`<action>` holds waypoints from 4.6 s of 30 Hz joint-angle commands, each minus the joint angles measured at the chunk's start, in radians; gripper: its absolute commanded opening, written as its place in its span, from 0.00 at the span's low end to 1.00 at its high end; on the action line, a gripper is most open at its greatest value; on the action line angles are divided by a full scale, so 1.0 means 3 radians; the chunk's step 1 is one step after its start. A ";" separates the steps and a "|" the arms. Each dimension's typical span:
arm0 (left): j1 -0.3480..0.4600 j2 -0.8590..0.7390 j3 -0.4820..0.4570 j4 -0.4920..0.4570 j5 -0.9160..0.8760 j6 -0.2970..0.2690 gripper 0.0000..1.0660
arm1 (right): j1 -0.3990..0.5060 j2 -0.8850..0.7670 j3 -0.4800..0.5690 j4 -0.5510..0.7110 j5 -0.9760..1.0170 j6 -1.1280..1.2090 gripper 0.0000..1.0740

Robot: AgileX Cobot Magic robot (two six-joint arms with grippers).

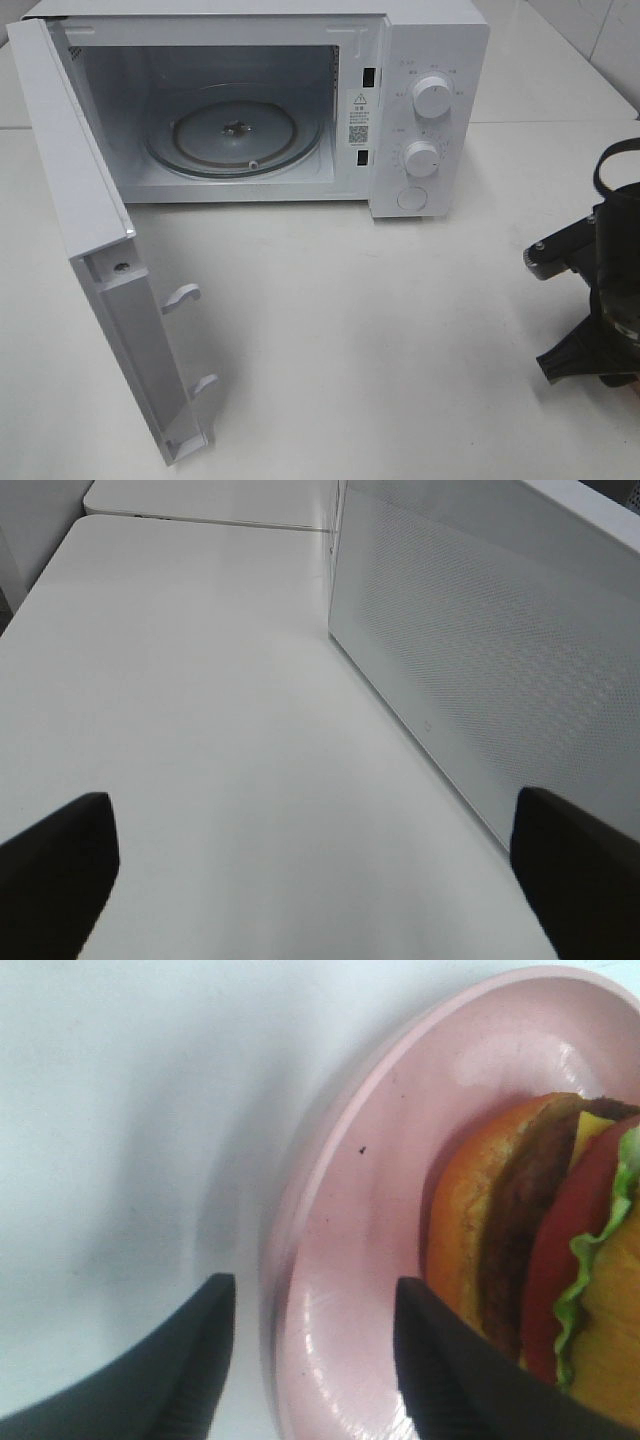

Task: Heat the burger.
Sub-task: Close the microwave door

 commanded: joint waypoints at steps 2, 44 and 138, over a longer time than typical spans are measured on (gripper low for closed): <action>0.0013 -0.0053 0.0010 -0.0010 -0.0017 0.0000 0.94 | 0.0000 -0.0307 -0.0007 0.0207 -0.0070 -0.0177 0.60; 0.0013 -0.0053 0.0010 -0.0010 -0.0017 0.0000 0.94 | -0.0010 -0.4013 -0.0413 0.2437 0.1353 -0.3037 0.71; 0.0013 0.0750 -0.0157 -0.0013 -0.0553 0.0013 0.53 | -0.1210 -0.5673 0.0187 0.3020 0.1070 -0.3510 0.69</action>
